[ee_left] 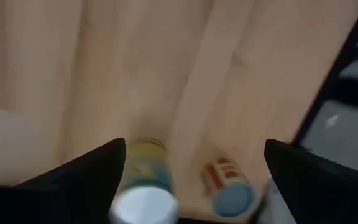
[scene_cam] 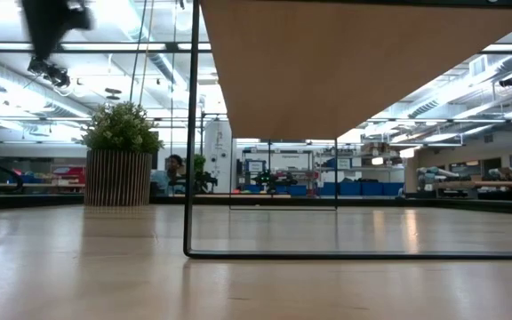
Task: Pick and place cans onto a shelf
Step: Put the canned carrots on the shelf
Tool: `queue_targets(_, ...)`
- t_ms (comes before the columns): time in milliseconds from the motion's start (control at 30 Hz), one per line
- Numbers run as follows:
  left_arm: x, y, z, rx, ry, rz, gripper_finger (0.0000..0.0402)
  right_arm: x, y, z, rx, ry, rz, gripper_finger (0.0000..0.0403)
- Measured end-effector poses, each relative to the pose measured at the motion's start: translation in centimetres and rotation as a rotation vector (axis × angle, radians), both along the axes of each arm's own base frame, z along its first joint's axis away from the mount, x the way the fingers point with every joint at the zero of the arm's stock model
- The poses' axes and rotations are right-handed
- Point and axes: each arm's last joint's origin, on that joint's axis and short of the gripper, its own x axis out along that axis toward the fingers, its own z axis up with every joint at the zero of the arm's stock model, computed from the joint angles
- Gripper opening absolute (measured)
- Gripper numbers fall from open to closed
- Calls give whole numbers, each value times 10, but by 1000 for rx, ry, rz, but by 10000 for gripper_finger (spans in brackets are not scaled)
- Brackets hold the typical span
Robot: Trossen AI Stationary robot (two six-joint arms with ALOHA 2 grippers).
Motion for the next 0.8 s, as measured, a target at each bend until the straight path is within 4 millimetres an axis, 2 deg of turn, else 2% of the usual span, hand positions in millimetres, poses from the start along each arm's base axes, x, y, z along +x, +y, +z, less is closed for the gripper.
queue_targets(233, -53, 7, -13, -35, 76, 371, 388, 0, 2, 1, -7, -7, 11, 373)
queue_targets(400, -83, 9, -18, -4, 154, 522, 388, 0, 2, 1, -11, -8, 13, 373)
queue_targets(633, -107, -2, -37, -58, 168, 635, 388, 1, 2, 3, -7, -35, 14, 373)
queue_targets(800, -113, -12, -47, -128, 153, 665, 388, 2, 2, 4, -13, -47, 18, 373)
